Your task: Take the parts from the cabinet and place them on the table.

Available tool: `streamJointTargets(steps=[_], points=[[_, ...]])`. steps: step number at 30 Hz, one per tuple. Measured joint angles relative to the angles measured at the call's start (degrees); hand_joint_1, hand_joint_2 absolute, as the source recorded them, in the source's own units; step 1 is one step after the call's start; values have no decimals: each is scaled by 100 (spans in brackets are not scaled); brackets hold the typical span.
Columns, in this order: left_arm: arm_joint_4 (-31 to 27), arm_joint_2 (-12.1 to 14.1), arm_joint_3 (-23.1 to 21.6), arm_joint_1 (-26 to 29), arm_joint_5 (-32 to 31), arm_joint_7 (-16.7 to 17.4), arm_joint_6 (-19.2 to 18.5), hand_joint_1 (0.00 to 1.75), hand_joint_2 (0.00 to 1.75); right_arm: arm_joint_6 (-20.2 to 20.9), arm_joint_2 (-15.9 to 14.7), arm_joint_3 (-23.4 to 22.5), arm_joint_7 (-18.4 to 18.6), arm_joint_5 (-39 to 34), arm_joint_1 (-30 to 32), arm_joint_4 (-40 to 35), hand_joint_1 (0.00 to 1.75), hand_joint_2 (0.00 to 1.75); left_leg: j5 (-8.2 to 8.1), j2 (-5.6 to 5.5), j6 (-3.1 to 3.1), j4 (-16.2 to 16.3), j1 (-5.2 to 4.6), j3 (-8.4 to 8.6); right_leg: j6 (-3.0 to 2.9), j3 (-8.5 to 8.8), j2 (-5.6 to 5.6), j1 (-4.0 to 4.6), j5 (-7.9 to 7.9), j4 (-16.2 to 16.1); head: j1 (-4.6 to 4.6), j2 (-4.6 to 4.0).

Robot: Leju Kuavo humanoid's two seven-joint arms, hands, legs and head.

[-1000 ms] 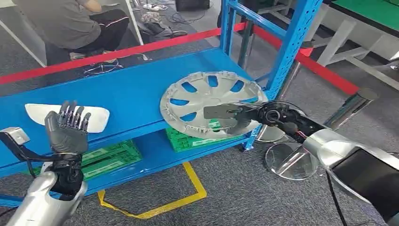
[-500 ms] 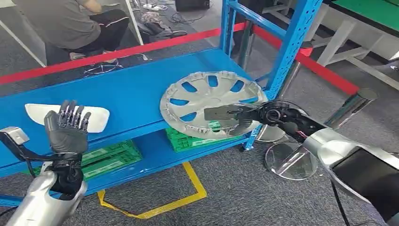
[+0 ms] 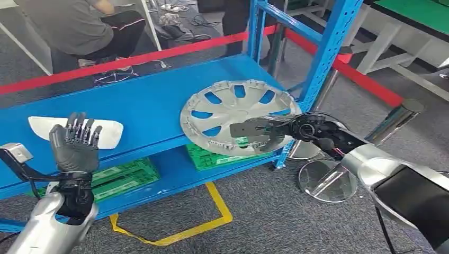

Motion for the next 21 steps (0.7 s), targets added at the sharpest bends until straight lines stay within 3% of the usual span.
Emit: streamJointTargets(steps=[5, 9, 21], points=[[0, 0, 2, 8, -2, -7, 24, 0, 0, -177, 0, -2, -37, 85, -9, 0, 0, 175, 0, 0, 0, 0, 0, 0, 0, 0, 0, 0, 0, 0, 0, 0], [0, 0, 2, 20, -2, -15, 24, 0, 0, -542, 0, 0, -210, 551, -17, 0, 0, 175, 0, 0, 0, 0, 0, -1, 0, 1, 0, 0, 0, 0, 0, 0], [0, -2, 0, 22, 29, -22, -13, 0, 0, -680, 0, 0, -236, 669, -64, -2, 0, 175, 0, 0, 0, 0, 0, 0, 0, -1, 0, 0, 0, 0, 0, 0]])
